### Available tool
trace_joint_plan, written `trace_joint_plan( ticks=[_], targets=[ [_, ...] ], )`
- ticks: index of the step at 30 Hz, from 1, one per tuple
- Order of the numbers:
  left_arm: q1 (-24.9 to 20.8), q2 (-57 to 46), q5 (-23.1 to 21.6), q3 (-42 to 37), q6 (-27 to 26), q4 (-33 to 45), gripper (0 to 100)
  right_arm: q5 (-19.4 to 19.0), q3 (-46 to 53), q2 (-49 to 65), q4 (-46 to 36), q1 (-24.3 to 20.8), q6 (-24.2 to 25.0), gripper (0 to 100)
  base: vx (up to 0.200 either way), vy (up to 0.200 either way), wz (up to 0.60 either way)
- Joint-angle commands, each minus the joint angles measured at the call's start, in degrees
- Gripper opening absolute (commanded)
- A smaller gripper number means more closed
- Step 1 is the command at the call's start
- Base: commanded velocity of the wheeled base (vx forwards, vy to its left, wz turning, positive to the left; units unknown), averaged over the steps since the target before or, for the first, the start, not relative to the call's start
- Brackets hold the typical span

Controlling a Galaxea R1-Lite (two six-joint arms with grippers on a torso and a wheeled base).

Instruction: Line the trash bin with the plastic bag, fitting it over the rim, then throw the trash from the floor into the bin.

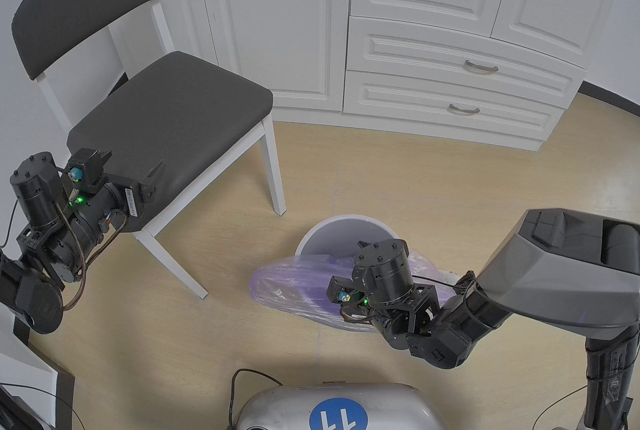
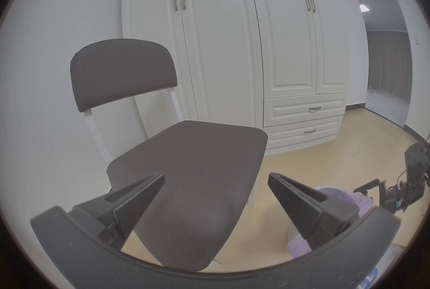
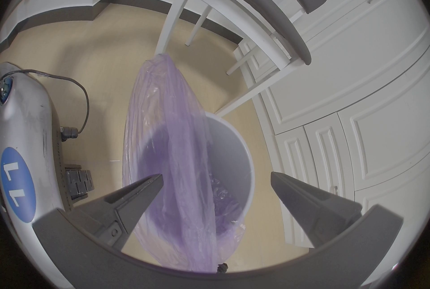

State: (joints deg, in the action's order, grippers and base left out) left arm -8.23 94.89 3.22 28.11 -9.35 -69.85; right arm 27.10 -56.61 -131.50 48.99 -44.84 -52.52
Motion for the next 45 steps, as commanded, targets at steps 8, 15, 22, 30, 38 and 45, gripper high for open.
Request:
trace_joint_plan(
  ticks=[8, 15, 22, 30, 38, 45],
  targets=[
    [0.3, 0.4, 0.0, 0.2, 0.0, 0.0, 100, 0.0, -1.0, -3.0, 0.0, 1.8, 0.0, 100, 0.000, 0.000, 0.00],
    [0.3, 0.9, 0.0, 0.3, -0.1, 0.0, 100, 0.0, -1.7, -4.0, 0.3, 3.8, -0.1, 100, 0.000, 0.000, 0.00],
    [0.3, 1.3, 0.0, 0.3, -0.1, 0.0, 100, -0.2, -3.3, -4.6, 0.2, 5.0, -0.1, 0, 0.000, 0.000, 0.00],
    [0.3, 1.7, 0.1, 0.4, -0.1, 0.0, 100, -1.2, -6.2, -3.8, -0.3, 5.5, -0.1, 0, 0.000, 0.000, 0.00],
    [0.3, 1.7, 0.2, 0.5, -0.1, 0.0, 100, -2.6, -26.4, -5.3, -12.9, 8.0, 0.3, 0, 0.000, 0.000, 0.00],
    [0.2, 2.9, 0.3, 0.6, -0.1, 0.0, 100, -2.4, -42.1, -14.2, -14.8, 10.6, 0.7, 0, 0.000, 0.000, 0.00]
  ],
)
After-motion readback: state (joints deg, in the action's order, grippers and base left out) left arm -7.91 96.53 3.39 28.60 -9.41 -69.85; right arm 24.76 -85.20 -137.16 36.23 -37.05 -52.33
